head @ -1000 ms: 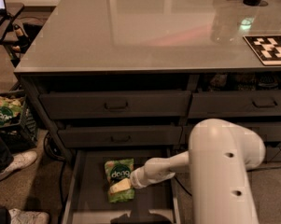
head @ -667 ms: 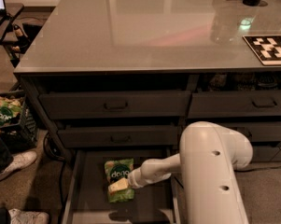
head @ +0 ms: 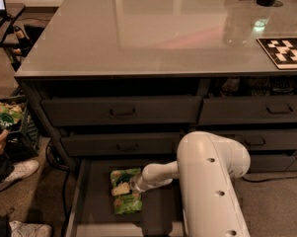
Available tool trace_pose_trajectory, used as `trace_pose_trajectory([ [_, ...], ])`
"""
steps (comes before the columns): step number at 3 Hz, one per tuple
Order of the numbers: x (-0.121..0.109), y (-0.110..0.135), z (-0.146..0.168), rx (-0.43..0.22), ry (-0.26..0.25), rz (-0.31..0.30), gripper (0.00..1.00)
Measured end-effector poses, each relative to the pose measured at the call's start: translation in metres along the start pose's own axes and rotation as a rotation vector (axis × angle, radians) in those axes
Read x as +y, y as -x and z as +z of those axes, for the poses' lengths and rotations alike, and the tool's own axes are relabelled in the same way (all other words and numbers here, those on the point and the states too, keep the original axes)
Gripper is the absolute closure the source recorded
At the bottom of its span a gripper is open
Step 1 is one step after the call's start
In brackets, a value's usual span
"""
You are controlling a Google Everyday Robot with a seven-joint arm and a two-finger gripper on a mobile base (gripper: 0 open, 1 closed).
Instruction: Pick green rice chip bag from bottom drawer and place on counter
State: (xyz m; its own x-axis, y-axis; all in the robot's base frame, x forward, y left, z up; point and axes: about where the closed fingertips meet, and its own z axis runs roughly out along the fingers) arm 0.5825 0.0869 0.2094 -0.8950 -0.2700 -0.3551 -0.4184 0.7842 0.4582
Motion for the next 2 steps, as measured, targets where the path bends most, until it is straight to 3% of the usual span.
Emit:
trace_pose_trajectory([
  [1, -0.003, 0.02, 0.011, -0.012, -0.013, -0.018, 0.11],
  [2, -0.013, 0.029, 0.021, -0.015, -0.038, -0.022, 0.19],
])
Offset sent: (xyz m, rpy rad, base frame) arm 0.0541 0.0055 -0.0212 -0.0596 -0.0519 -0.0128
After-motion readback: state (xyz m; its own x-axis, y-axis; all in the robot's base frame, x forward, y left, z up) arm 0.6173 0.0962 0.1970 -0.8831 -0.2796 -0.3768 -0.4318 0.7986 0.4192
